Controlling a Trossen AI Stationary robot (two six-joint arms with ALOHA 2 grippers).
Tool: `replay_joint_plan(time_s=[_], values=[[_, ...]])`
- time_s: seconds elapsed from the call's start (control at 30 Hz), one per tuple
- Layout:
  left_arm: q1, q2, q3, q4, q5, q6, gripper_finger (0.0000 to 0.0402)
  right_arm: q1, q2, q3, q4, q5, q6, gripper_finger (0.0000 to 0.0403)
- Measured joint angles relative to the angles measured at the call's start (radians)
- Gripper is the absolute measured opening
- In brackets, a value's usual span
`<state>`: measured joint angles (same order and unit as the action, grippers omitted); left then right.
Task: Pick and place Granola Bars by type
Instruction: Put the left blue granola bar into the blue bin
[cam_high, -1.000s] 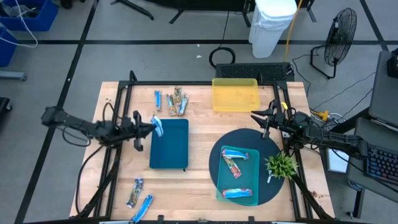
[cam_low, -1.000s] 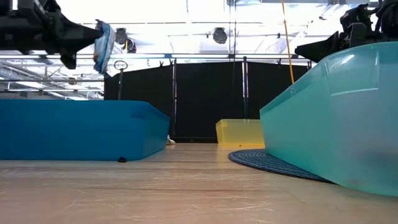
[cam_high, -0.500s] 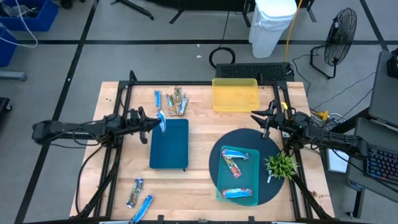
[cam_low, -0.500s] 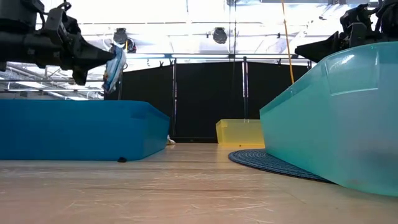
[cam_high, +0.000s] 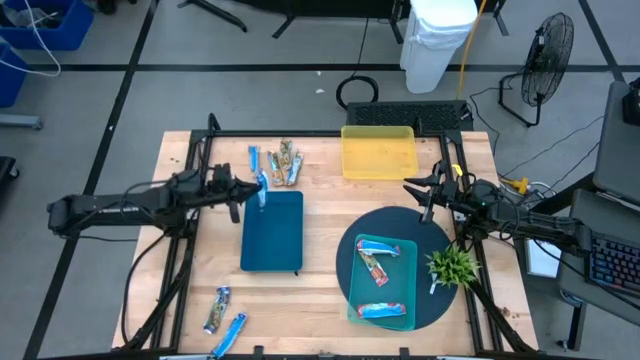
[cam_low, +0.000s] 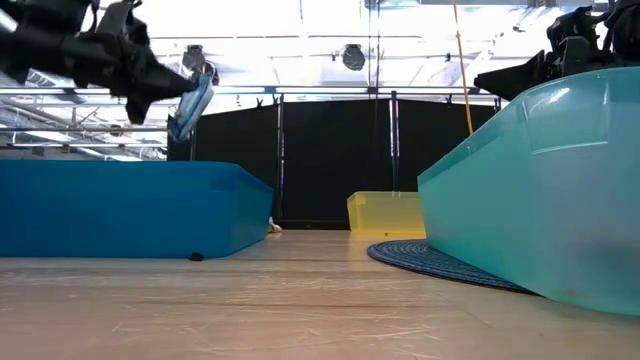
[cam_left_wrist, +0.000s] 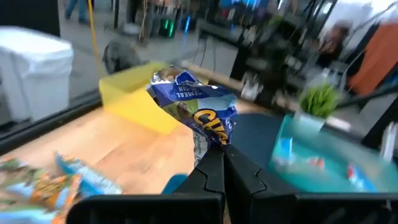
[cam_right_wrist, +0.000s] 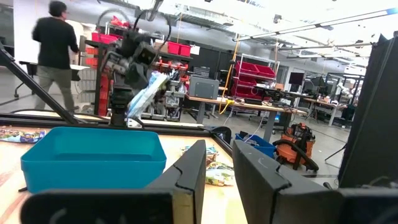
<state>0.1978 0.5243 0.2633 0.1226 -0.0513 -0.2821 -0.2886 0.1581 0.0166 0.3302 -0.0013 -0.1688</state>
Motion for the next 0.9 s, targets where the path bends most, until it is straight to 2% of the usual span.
replay_joint_plan(time_s=[0.17,0.37,0.9], values=[[0.0,0.088,0.242,-0.351,0.0,0.017,0.0001,0.0,0.0,0.0,-0.001,0.0,0.0,0.0071],[-0.004,0.241,0.42,-0.614,-0.001,0.01,0.0001,0.0,0.0,0.0,-0.001,0.0,0.0,0.0071],[-0.004,0.656,0.449,-0.711,0.0,-0.084,0.0002,0.0,0.0,0.0,-0.001,0.0,0.0,0.0071]])
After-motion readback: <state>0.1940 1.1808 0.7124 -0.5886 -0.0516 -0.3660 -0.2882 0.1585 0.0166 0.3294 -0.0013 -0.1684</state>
